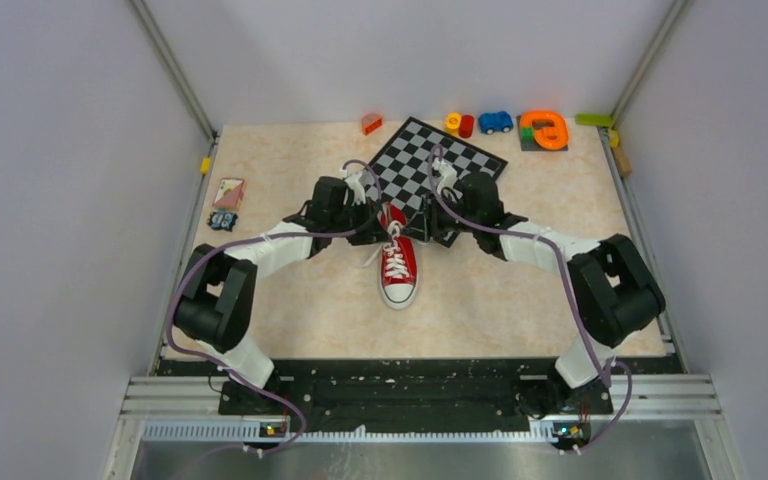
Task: Tie the shoes
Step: Wrap the shoelace around the shoelace.
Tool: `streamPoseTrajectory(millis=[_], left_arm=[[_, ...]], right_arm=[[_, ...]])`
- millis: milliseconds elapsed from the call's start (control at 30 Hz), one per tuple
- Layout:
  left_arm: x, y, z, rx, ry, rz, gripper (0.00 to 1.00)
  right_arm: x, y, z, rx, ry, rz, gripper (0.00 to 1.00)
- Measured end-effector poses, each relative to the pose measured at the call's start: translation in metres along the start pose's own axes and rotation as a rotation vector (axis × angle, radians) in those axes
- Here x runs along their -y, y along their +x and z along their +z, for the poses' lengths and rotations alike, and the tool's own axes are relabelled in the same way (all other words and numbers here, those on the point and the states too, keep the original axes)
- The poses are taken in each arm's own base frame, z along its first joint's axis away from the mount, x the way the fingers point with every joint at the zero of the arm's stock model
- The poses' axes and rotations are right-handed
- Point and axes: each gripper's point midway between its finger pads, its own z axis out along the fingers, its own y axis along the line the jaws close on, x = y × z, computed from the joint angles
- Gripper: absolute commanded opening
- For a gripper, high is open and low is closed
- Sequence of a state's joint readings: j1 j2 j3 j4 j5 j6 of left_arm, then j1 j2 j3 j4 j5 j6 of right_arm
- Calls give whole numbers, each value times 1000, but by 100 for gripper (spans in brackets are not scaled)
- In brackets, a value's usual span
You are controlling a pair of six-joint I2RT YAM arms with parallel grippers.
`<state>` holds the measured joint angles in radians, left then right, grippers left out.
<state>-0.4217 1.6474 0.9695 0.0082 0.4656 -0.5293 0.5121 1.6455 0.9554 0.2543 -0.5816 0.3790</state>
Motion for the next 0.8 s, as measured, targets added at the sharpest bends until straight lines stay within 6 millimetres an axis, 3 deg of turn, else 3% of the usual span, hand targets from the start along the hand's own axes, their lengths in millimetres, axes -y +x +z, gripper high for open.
streamPoseTrajectory(millis=[433,800], left_arm=[[0,2,-1,-6,27,-5,0],[0,1,-3,-7,40,-12,0]], right_arm=[[5,39,24,-95,-26,-39,25],[6,34,36,-97,-1,-104,28]])
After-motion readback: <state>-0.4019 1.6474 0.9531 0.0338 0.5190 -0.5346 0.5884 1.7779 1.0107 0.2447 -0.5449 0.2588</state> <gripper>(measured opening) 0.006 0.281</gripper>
